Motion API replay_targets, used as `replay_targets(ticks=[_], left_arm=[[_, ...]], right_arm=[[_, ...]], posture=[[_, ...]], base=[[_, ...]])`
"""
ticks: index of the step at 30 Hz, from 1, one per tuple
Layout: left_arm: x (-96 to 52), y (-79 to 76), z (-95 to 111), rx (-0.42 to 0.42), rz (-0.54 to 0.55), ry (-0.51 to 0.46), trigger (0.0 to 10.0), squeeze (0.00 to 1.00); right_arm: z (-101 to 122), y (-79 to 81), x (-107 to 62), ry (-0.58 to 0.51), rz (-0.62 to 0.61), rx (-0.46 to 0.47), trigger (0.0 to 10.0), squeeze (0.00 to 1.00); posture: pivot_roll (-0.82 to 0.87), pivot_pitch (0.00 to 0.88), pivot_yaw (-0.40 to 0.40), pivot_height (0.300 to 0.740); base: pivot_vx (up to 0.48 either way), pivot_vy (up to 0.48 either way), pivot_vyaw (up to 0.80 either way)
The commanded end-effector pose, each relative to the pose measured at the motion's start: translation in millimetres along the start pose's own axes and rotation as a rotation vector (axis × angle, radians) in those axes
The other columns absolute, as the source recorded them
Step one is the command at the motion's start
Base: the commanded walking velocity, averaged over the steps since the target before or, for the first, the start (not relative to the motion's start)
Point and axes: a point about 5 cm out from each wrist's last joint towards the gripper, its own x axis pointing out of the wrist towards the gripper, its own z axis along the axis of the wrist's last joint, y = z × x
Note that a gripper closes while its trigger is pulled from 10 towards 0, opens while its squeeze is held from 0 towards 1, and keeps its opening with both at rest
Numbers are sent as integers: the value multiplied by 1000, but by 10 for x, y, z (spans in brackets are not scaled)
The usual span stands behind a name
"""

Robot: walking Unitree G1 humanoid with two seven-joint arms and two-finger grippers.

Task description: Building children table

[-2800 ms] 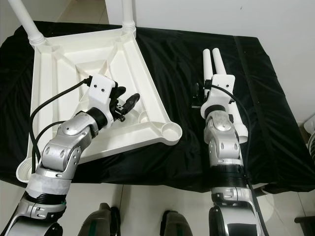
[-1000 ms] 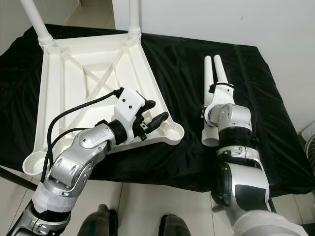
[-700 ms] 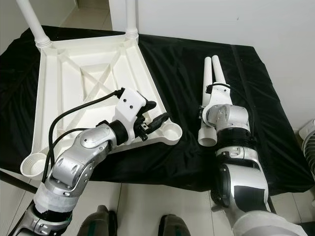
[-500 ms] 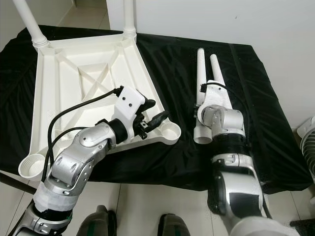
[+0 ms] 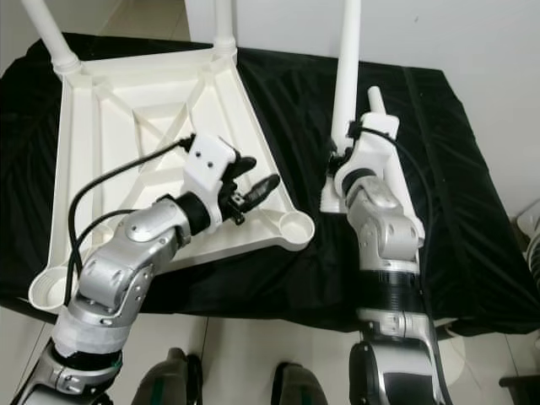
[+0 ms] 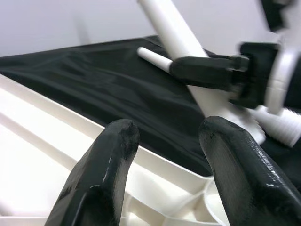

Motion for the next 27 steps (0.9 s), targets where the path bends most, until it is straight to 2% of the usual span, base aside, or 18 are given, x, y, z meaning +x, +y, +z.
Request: replay_targets(ticks=[1, 3, 6, 8, 9, 15, 21, 22, 27], left_arm=[[-7, 40, -6, -23, 30, 6, 10000, 0], [-15, 81, 13, -32, 30, -1, 10000, 0], [-34, 203, 71, -76, 21, -26, 10000, 0], [-34, 216, 77, -86, 19, -28, 10000, 0], [-31, 226, 100, -99, 11, -43, 10000, 1000], [19, 258, 295, -195, -56, -126, 10000, 1000], [59, 284, 378, -239, -86, -149, 10000, 1000], [64, 273, 412, -260, -118, -160, 10000, 0], [78, 258, 469, -329, -179, -175, 10000, 0]], right_arm=[[60, -16, -39, -49, 10, 18, 10000, 0], [55, -14, -67, -67, 28, 2, 10000, 0], [65, 68, -179, -154, 123, -77, 10000, 0], [67, 83, -192, -165, 135, -87, 10000, 0], [65, 108, -212, -178, 157, -96, 10000, 0], [102, 221, -285, -254, 265, -137, 10000, 0], [129, 281, -307, -289, 328, -149, 10000, 0], [137, 302, -318, -299, 354, -146, 10000, 0], [155, 381, -353, -328, 425, -151, 10000, 0]], posture=[[52, 104, -8, 740], [49, 100, -7, 740], [45, 94, -4, 740], [45, 94, -4, 740], [43, 91, -1, 740], [39, 82, 1, 740], [37, 74, 5, 740], [36, 72, 5, 740], [36, 68, 5, 740]], base=[[0, 0, 0], [0, 0, 0], [0, 0, 0], [0, 0, 0], [0, 0, 0], [0, 0, 0], [0, 0, 0], [0, 0, 0], [0, 0, 0]])
